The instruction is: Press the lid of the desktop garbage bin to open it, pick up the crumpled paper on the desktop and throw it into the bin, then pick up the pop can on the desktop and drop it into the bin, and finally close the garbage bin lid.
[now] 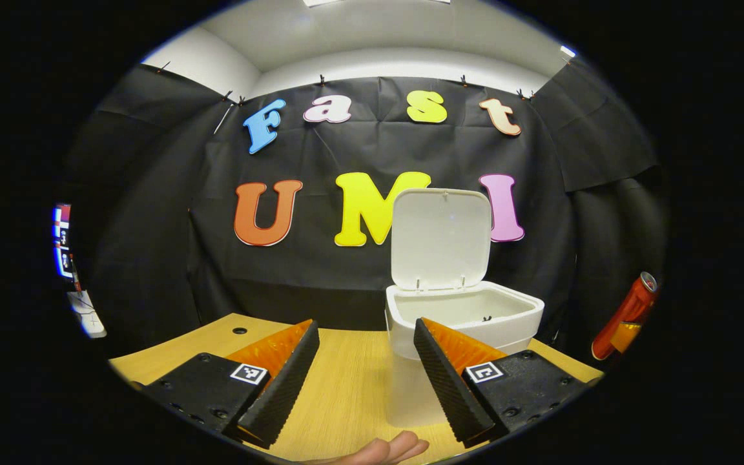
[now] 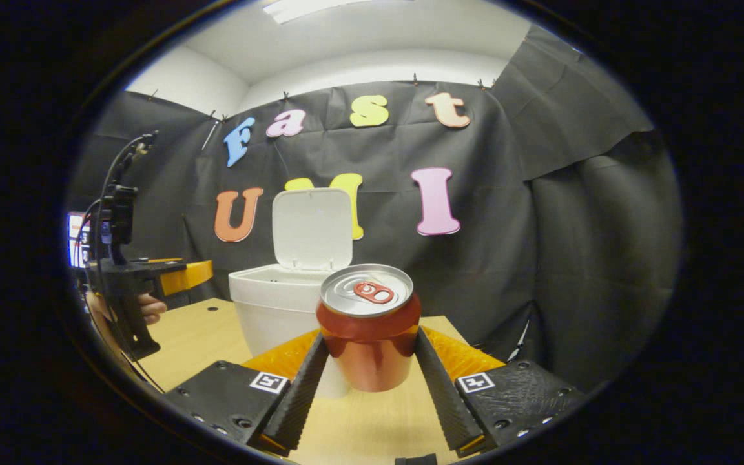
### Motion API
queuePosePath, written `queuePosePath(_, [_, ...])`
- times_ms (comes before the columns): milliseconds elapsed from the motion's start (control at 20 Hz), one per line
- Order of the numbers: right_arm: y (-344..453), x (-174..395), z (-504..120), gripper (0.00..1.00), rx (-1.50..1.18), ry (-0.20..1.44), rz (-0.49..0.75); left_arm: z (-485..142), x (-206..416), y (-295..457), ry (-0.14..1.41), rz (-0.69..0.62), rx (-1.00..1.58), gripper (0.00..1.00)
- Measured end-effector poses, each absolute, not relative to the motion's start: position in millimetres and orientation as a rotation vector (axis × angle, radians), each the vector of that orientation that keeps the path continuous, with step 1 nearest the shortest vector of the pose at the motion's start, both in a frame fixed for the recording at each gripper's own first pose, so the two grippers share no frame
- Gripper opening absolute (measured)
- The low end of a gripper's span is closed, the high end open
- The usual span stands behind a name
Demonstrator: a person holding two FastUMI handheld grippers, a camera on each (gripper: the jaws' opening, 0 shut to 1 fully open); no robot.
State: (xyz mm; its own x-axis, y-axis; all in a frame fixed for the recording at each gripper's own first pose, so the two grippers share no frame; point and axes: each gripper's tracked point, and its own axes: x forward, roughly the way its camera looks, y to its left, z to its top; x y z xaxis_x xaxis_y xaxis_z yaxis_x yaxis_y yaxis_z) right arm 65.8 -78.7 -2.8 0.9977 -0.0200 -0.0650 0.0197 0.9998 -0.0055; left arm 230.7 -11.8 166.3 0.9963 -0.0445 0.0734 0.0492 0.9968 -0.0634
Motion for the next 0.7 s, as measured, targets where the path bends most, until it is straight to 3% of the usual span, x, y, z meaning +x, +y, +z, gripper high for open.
queuePosePath(300, [-61.5, 64.9, -1.9, 0.80, -0.029, 0.068, -0.048, 133.3, 203.8, 33.9, -0.061, 0.036, -0.046, 0.95])
queuePosePath(350, [-59.0, 65.5, -2.7, 0.80, -0.020, 0.071, -0.047, 127.3, 202.4, 37.9, -0.055, 0.041, -0.041, 1.00])
queuePosePath(400, [-55.9, 65.8, -3.1, 0.80, -0.013, 0.076, -0.043, 122.9, 200.4, 40.4, -0.060, 0.039, -0.045, 0.96])
queuePosePath(550, [-49.9, 70.5, 1.6, 0.80, -0.005, 0.107, -0.041, 111.6, 193.6, 43.1, -0.057, 0.025, -0.060, 0.96])
queuePosePath(700, [-18.5, 76.7, 21.5, 0.80, -0.010, 0.149, 0.054, 104.3, 196.1, 47.3, -0.033, 0.008, -0.097, 0.96])
